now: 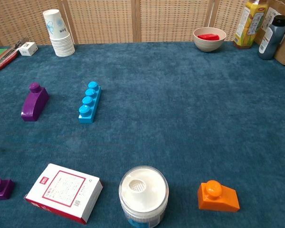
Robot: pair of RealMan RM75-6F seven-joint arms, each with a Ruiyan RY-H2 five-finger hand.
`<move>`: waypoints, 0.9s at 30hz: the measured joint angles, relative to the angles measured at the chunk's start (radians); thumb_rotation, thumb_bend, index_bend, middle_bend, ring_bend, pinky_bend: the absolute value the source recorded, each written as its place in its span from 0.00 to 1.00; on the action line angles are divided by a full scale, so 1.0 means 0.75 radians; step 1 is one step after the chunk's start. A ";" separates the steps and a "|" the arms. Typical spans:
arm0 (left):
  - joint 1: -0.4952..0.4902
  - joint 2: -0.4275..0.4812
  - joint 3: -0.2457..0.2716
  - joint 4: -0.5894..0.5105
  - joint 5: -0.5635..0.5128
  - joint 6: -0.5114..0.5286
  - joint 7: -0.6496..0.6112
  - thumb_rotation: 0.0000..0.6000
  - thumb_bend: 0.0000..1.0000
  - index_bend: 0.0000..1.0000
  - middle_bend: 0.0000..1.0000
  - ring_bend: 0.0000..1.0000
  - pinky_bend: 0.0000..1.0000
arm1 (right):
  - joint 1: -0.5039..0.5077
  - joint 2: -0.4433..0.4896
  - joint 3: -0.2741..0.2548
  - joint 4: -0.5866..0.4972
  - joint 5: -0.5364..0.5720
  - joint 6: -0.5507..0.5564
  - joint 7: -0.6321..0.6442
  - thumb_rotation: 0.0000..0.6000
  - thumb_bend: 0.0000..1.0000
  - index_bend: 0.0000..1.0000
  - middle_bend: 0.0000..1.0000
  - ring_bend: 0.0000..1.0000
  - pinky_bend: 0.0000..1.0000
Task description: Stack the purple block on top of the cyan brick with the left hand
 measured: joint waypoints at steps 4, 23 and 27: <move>-0.075 -0.076 0.007 0.132 0.040 -0.067 -0.025 1.00 0.37 0.10 0.03 0.00 0.00 | -0.001 0.005 0.006 -0.005 0.025 -0.010 -0.009 1.00 0.31 0.29 0.17 0.00 0.14; -0.368 -0.550 0.112 0.780 0.236 -0.162 -0.396 1.00 0.38 0.09 0.03 0.00 0.00 | -0.042 0.043 0.025 -0.065 0.077 0.037 -0.045 1.00 0.31 0.29 0.17 0.00 0.14; -0.401 -0.601 0.134 0.847 0.248 -0.169 -0.436 1.00 0.37 0.09 0.03 0.00 0.00 | -0.048 0.049 0.028 -0.076 0.085 0.042 -0.050 1.00 0.31 0.29 0.17 0.00 0.14</move>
